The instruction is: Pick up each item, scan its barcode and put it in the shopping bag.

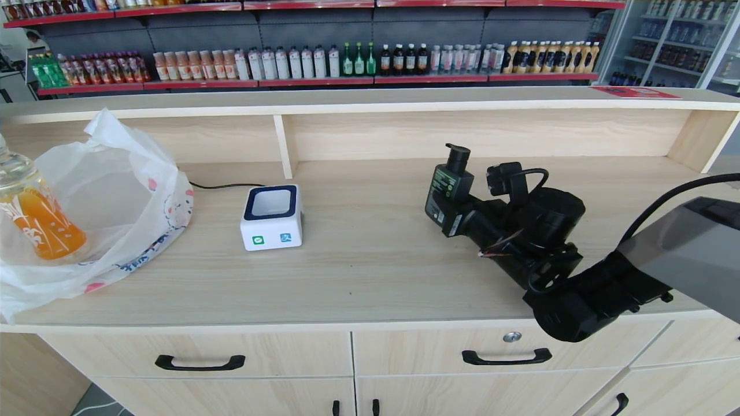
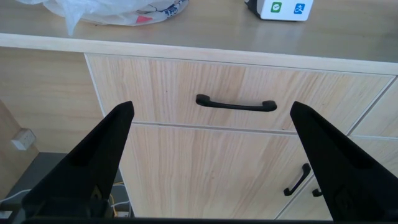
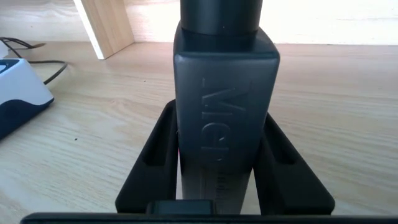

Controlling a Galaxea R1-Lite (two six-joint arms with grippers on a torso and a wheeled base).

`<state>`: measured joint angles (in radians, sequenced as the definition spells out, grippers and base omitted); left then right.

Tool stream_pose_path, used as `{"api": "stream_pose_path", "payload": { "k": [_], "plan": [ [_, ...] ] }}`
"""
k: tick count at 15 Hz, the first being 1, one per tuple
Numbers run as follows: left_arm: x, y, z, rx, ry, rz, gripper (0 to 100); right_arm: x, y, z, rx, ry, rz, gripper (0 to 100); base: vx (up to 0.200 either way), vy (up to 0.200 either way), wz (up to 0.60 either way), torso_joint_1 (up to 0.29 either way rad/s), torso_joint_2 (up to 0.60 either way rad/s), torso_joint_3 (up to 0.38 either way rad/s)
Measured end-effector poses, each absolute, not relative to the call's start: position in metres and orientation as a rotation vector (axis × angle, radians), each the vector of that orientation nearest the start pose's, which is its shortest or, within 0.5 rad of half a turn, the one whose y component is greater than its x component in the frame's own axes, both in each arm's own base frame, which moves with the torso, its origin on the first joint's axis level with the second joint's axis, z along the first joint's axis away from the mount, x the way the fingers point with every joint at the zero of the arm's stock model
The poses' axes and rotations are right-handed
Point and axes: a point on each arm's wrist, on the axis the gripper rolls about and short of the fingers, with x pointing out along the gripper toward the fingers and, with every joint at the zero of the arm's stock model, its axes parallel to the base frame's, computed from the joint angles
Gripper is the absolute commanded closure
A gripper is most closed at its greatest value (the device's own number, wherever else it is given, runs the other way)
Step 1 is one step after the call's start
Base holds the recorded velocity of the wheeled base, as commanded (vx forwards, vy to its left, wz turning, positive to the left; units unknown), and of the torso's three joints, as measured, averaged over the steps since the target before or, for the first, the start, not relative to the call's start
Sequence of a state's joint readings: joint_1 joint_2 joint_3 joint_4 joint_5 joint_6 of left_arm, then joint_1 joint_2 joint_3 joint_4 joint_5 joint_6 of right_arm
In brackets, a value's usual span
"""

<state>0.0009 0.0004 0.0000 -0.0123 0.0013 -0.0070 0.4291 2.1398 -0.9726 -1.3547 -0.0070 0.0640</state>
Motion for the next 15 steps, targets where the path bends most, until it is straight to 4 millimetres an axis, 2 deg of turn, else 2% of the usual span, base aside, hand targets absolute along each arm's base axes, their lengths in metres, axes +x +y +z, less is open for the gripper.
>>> {"api": "stream_pose_path", "payload": {
  "k": [3, 6, 8, 15],
  "plan": [
    [-0.023, 0.0, 0.077, -0.009, -0.012, 0.003, 0, 0.355, 0.164, 0.154, 0.105, -0.198, 0.427, 100, 0.0, 0.0, 0.0, 0.0, 0.0, 0.0],
    [-0.023, 0.0, 0.077, -0.008, -0.012, 0.003, 0, 0.332, 0.16, 0.165, 0.087, -0.199, 0.439, 100, 0.0, 0.0, 0.0, 0.0, 0.0, 0.0],
    [-0.023, 0.0, 0.077, -0.006, -0.01, 0.002, 0, 0.308, 0.158, 0.173, 0.076, -0.198, 0.456, 100, 0.0, 0.0, 0.0, 0.0, 0.0, 0.0],
    [-0.023, 0.0, 0.076, -0.004, -0.007, 0.002, 0, 0.2, 0.153, 0.191, 0.096, -0.208, 0.607, 100, 0.0, 0.0, 0.0, 0.0, 0.0, 0.0]
  ]
}}
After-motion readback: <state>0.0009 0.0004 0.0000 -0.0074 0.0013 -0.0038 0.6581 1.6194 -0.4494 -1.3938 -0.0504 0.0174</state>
